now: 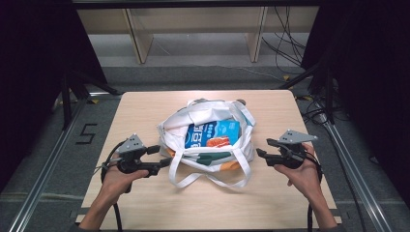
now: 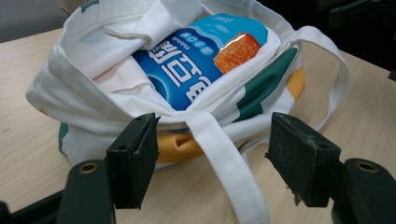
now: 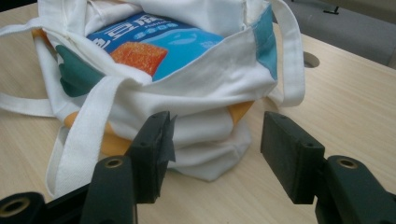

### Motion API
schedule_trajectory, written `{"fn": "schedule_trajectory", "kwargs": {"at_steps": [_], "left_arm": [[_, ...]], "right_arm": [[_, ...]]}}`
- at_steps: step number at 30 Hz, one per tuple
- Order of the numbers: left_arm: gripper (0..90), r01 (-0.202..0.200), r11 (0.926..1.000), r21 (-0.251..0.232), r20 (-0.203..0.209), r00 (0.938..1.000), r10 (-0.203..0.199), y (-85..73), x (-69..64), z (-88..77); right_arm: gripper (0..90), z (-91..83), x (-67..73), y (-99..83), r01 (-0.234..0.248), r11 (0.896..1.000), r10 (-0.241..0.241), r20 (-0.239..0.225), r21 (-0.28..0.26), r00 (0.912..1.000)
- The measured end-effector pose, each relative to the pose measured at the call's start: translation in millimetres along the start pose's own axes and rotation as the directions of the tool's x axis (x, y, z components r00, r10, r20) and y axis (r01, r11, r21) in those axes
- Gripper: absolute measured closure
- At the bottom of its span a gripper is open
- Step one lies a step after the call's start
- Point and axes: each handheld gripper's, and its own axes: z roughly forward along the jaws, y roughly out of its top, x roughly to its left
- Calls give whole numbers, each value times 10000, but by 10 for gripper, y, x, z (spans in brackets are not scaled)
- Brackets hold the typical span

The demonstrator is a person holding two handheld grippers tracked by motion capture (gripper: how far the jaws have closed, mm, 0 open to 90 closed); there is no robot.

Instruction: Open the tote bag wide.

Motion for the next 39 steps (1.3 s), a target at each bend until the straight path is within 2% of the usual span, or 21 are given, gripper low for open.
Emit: {"fn": "schedule_trajectory", "kwargs": {"at_steps": [3, 6, 8, 16, 17, 18, 20, 22, 23, 27, 29, 31, 32, 33, 35, 36, 37, 38, 39], "left_arm": [[318, -17, 10000, 82, -111, 9999, 18, -43, -1, 8], [318, 198, 9998, 82, -165, 9997, -197, -93, -28, 15], [314, 95, 9999, 130, -134, 9999, -93, -121, -52, 14], [299, 99, 9995, 287, 87, 9999, -102, -276, -178, 18], [298, 134, 9995, 278, 34, 9999, -135, -295, -199, 32], [298, 92, 9995, 304, 189, 9998, -98, -313, -209, 51], [296, 50, 9994, 348, 218, 9997, -58, -341, -239, 84], [289, 103, 9987, 493, 287, 9995, -117, -363, -280, 100], [288, 95, 9991, 417, 296, 9995, -108, -377, -295, 108], [281, 83, 9991, 404, 365, 9993, -97, -423, -355, 104], [277, 0, 9990, 442, 319, 9995, -14, -437, -371, 86], [268, 35, 9993, 364, 250, 9997, -44, -464, -386, 77], [263, -2, 9993, 363, 209, 9998, -6, -481, -394, 74], [262, 6, 9992, 408, 212, 9998, -15, -499, -401, 71], [260, 23, 9990, 446, 108, 9999, -28, -540, -415, 64], [256, 63, 9991, 408, 144, 9999, -69, -569, -422, 70], [254, 11, 9987, 514, 118, 9999, -17, -585, -423, 61], [251, -103, 9986, 511, 132, 9999, 97, -605, -422, 58], [251, -227, 9983, 537, 92, 9997, 223, -626, -413, 57]], "right_arm": [[419, -7, 21, -52, 53, 10000, -53, -3, 41, 10000], [405, -10, 39, -81, -12, 10000, 12, 40, 64, 10000], [397, -15, 29, -115, 225, 9997, -225, 23, 94, 9997], [386, -63, 97, -214, -175, 9998, 175, -26, 136, 9998], [386, -63, 87, -228, 31, 10000, -31, -15, 82, 10000], [384, -67, 95, -242, 42, 9999, -42, -21, 94, 10000], [380, -65, 119, -280, 27, 9999, -27, -15, 128, 10000], [377, -85, 159, -314, -262, 9993, 265, -114, 259, 9996], [375, -82, 150, -330, -69, 9999, 70, -62, 138, 10000], [369, -124, 203, -387, -296, 9993, 299, -134, 240, 9995], [367, -131, 205, -410, -121, 9998, 123, -117, 163, 9999], [363, -151, 222, -440, -207, 9996, 211, -205, 165, 9996], [360, -171, 258, -467, -431, 9990, 433, -190, 120, 9989], [357, -171, 246, -479, -195, 9998, 196, -183, 52, 9996], [356, -170, 243, -488, -47, 10000, 46, -167, -47, 9998], [352, -187, 282, -507, -359, 9993, 362, -246, 104, 9990], [351, -186, 276, -526, -113, 9998, 110, -179, -146, 9998], [351, -196, 291, -539, -217, 9998, 216, -221, -45, 9995], [348, -201, 297, -554, -113, 9999, 111, -206, -95, 9997]]}}
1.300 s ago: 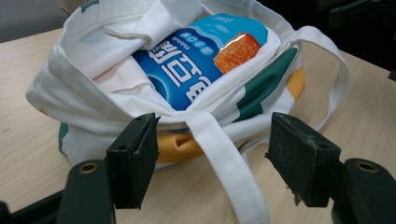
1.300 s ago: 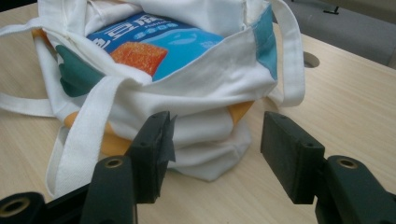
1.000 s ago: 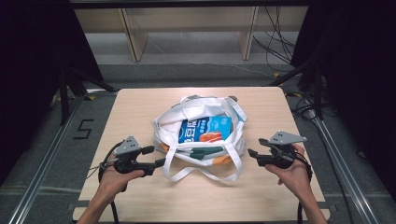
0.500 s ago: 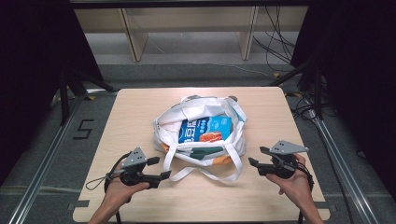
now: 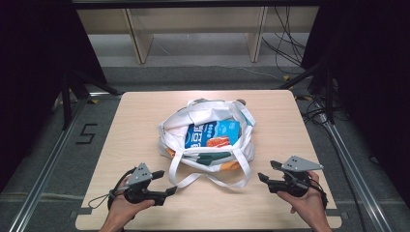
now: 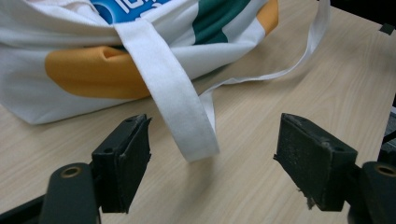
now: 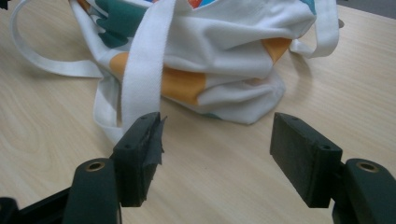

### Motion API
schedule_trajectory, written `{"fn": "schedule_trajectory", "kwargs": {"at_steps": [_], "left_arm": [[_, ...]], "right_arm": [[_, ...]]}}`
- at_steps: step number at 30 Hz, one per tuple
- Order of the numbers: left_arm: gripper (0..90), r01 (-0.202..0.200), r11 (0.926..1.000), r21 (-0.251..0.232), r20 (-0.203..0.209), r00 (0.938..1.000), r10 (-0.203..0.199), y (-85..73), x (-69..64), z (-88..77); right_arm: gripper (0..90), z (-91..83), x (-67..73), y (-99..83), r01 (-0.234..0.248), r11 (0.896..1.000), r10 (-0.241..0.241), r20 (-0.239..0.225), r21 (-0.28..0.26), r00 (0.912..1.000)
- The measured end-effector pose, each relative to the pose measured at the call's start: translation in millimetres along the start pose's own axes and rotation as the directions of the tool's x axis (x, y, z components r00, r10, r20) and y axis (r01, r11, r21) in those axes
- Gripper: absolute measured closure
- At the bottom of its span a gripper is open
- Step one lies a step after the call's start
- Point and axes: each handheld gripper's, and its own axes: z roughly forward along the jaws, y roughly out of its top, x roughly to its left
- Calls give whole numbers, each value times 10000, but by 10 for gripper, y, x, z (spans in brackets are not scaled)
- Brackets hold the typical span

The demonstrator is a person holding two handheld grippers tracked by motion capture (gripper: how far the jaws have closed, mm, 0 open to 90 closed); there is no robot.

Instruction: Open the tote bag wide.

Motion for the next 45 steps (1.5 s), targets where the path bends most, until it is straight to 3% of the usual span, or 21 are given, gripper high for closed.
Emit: {"fn": "schedule_trajectory", "kwargs": {"at_steps": [2, 4, 7, 8, 9, 11, 13, 14, 17, 20, 21, 22, 26, 28, 30, 32, 33, 34, 35, 43, 45], "left_arm": [[247, 275, 9996, -69, 23, 9996, -275, -39, -27, 3], [242, 123, 9999, 77, -95, 9999, -122, -60, -31, -20], [238, 241, 9997, -19, -157, 9996, -242, -98, -37, -39], [238, 90, 9999, 83, -154, 9998, -89, -106, -33, -49], [237, 71, 10000, -3, -62, 10000, -71, -123, -31, -41], [236, 13, 9999, 158, -92, 10000, -12, -146, -26, -50], [234, 173, 9997, 199, -125, 9998, -170, -175, -40, -48], [234, 286, 9995, 104, -118, 9995, -285, -189, -53, -41], [231, 157, 9995, 258, -216, 9997, -152, -207, -61, -56], [231, -26, 9995, 329, -304, 9995, 36, -229, -51, -40], [231, 246, 9993, 265, -332, 9992, -237, -239, -64, -31], [230, 211, 9993, 318, -308, 9993, -202, -243, -55, -30], [230, 195, 9993, 306, -314, 9993, -186, -260, -54, -7], [230, -12, 9991, 433, -290, 9996, 25, -265, -36, -6], [230, 201, 9989, 418, -293, 9994, -188, -272, -46, 1], [230, 40, 9991, 425, -283, 9996, -28, -274, -35, 3], [230, 40, 9993, 380, -270, 9996, -30, -275, -35, 8], [230, 321, 9987, 386, -299, 9991, -310, -281, -49, 13], [230, 254, 9991, 337, -280, 9993, -245, -286, -40, 20], [228, 314, 9984, 472, -293, 9991, -300, -283, -39, 24], [219, 62, 9978, 666, -358, 9994, -38, -277, -17, 12]], "right_arm": [[345, -10, 30, -36, -172, 9998, 172, -125, 49, 9998], [345, -24, 58, -67, -101, 9999, 101, 48, 11, 9999], [342, -43, 105, -132, -296, 9995, 297, -115, 120, 9995], [342, -36, 76, -143, 113, 9999, -113, -91, -17, 9999], [341, -47, 120, -163, -231, 9997, 232, -77, 72, 9997], [341, -65, 139, -201, -215, 9997, 215, -14, 122, 9998], [337, -75, 124, -212, 1, 9999, 0, -89, 125, 10000], [335, -79, 140, -227, -127, 9998, 128, -71, 162, 9999], [333, -85, 154, -257, -120, 9997, 122, -53, 201, 9999], [330, -89, 178, -315, -58, 9994, 65, -192, 341, 9998], [330, -89, 178, -315, -58, 9994, 65, -192, 341, 9998], [330, -79, 168, -326, 88, 9997, -83, -233, 223, 9997], [325, -93, 234, -395, -68, 9985, 87, -336, 546, 9994], [325, -97, 235, -406, -4, 9985, 21, -309, 544, 9995], [325, -110, 253, -453, 57, 9982, -30, -445, 599, 9990], [325, -112, 258, -468, -25, 9981, 53, -463, 608, 9989], [325, -111, 257, -478, -58, 9974, 107, -689, 721, 9976], [325, -120, 257, -490, -33, 9969, 83, -624, 790, 9980], [325, -125, 274, -504, -189, 9966, 229, -495, 799, 9985], [325, -117, 263, -515, 59, 9962, -24, -414, 866, 9991], [324, -113, 267, -515, 17, 9961, 22, -438, 883, 9990]]}}
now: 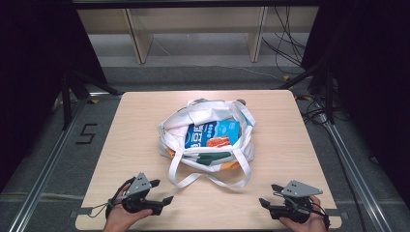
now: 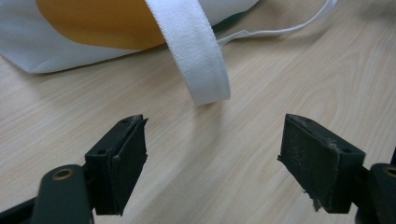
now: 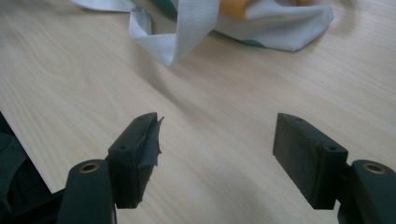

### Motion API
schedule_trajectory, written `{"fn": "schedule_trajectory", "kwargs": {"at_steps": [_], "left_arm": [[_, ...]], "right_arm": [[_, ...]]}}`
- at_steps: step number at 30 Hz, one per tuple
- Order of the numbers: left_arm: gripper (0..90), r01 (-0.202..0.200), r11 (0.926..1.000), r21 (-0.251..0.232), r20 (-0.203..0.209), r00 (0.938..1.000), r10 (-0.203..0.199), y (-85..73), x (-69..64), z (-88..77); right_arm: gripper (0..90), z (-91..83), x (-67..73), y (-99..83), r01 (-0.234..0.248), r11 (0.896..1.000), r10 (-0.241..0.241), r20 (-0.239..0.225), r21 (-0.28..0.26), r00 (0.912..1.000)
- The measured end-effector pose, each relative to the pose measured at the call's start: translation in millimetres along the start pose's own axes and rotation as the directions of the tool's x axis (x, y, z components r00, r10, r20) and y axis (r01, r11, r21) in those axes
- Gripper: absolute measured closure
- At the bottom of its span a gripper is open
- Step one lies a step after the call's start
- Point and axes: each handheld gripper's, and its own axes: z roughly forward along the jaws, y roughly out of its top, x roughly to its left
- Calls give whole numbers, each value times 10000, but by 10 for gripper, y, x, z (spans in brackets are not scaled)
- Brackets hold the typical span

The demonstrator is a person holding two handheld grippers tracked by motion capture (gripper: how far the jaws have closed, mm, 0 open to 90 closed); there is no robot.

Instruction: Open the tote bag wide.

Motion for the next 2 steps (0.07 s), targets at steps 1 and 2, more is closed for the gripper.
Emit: {"fn": "schedule_trajectory", "kwargs": {"at_steps": [1, 2], "left_arm": [[219, 0, 10000, 0, 0, 10000, 0, 0, 0, 0], [219, 116, 9999, -12, -7, 9999, -116, -3, -5, 2]], "right_arm": [[324, 0, 0, 0, 0, 10000, 0, 0, 0, 10000], [324, 6, -1, -2, -5, 10000, 5, -8, 10, 10000]]}}
